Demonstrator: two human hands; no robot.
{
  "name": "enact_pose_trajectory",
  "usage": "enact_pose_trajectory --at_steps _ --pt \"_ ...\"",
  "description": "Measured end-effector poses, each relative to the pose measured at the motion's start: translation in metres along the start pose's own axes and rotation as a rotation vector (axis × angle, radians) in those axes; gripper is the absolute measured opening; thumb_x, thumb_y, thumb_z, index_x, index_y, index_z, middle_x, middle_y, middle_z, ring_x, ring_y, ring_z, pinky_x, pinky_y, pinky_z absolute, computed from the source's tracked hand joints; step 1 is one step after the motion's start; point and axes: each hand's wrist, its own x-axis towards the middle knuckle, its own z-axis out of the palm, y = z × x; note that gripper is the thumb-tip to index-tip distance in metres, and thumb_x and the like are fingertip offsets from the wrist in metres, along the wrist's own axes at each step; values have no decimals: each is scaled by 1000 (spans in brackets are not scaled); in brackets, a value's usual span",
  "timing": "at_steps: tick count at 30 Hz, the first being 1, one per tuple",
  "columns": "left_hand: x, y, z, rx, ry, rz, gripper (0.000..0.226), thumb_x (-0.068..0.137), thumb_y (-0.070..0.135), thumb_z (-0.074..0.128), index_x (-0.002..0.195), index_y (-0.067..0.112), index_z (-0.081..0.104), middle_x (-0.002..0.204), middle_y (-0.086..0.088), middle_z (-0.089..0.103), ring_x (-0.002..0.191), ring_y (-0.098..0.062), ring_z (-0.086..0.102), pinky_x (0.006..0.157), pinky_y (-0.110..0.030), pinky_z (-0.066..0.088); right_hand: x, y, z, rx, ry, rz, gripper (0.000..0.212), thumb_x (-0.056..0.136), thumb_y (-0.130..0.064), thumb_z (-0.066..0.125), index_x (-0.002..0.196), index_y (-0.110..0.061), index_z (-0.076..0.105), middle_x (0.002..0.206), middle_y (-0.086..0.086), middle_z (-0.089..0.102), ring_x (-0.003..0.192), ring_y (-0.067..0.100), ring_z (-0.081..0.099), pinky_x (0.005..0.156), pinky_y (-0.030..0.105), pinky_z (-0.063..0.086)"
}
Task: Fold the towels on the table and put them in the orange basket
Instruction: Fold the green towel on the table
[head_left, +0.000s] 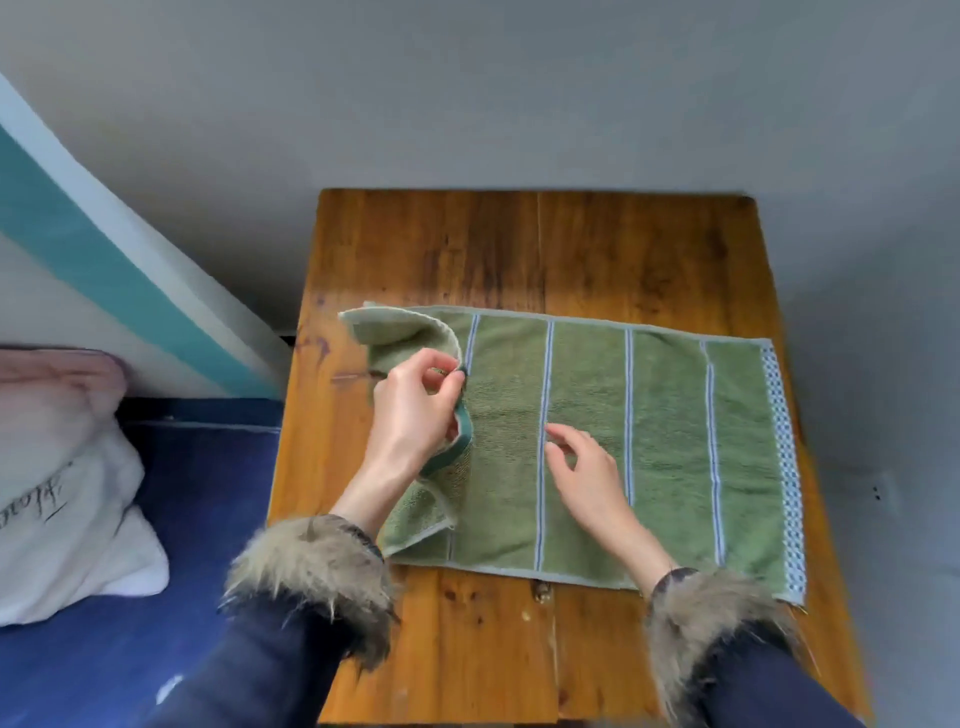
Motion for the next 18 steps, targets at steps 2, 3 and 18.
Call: enact_pose_trajectory --at_steps 2,3,18 --pt "-12 29 40 -39 -36 18 8 90 15 58 85 20 63 70 3 63 38 -4 54 47 -26 54 -11 28 -35 59 48 59 32 97 -20 45 127 -14 54 127 1 57 112 11 50 97 25 38" --pt "-19 42 62 -46 -58 29 8 91 16 58 86 20 63 69 4 62 38 -5 54 47 -26 54 -16 43 -52 84 72 83 31 97 -20 45 126 -14 55 126 1 58 107 9 50 93 22 38" --pt "-78 22 230 333 -436 182 32 94 10 50 125 13 56 123 -3 57 108 -9 52 96 -20 41 -34 169 -119 297 56 399 52 89 -59 42 119 -18 50 105 -6 61 95 9 59 77 27 49"
